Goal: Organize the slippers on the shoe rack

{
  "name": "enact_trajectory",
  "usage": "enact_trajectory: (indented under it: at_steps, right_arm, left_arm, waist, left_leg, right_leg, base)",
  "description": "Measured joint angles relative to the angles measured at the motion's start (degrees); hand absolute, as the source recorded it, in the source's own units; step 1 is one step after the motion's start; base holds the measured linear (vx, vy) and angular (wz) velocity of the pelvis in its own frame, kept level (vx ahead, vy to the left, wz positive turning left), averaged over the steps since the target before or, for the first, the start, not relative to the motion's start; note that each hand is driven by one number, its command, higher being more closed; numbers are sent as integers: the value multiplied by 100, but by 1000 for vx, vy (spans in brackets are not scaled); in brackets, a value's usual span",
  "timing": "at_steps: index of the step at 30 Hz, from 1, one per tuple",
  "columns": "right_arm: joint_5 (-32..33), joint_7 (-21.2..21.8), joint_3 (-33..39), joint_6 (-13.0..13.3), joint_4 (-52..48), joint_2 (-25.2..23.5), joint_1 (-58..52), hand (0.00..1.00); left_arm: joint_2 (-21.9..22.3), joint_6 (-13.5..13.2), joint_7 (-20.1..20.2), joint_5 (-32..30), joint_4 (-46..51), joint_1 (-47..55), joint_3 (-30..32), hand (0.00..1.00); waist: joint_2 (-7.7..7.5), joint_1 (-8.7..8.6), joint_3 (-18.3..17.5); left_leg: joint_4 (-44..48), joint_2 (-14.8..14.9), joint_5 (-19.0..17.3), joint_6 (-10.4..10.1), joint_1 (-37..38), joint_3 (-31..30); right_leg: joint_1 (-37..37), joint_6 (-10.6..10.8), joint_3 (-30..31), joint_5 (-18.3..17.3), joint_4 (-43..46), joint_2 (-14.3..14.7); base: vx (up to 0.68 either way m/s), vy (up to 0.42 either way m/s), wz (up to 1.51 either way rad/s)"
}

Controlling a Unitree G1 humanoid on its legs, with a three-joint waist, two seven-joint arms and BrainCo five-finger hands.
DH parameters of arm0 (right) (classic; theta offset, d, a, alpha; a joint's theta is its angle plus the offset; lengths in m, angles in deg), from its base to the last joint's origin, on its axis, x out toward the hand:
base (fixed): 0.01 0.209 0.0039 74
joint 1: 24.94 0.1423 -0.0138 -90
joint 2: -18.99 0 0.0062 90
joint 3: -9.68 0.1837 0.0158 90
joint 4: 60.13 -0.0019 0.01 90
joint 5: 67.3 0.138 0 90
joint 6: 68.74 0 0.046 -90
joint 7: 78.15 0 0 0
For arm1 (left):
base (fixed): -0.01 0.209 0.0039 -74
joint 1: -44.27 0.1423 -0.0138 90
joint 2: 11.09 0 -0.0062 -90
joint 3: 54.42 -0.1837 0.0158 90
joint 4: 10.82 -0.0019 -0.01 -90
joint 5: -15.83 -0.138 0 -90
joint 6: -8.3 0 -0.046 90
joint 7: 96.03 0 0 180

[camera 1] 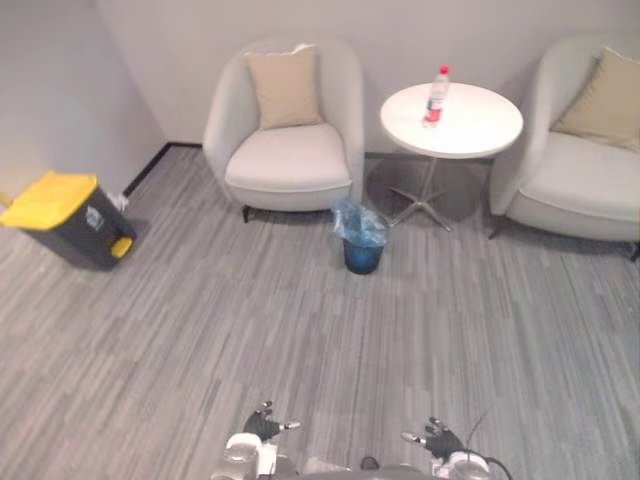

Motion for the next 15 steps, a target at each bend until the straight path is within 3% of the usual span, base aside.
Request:
enact_trajectory:
  at_steps: [3,8,15]
  right_arm:
    - [-6,3,5,-11,41,5,-1,0]
    - [-2,7,241,-29,40,25,-44,0]
    - [11,11,433,-74,112,-2,-50,0]
  left_arm:
    - [-43,-4,-2,1,-26,-104,-92,0]
    - [-102,4,0,0,-119,-118,-259,0]
    - [-277,9,8,-1,-155,-80,-281,0]
  waist:
    - [-80,15,40]
    - [-32,-18,13]
    - [-59,-40,-46]
  left_leg:
    - [-474,56,3,-6,224,45]
    - [-1098,-41,3,-6,532,45]
    - [-1284,-273,-2,-11,609,86]
  right_leg:
    - [48,6,133,166,-241,94]
    - [94,118,327,336,-522,70]
    - [229,327,448,570,-929,-205]
  base:
    - [43,7,-18]
    - [29,79,-25]
    - [-19,75,-5]
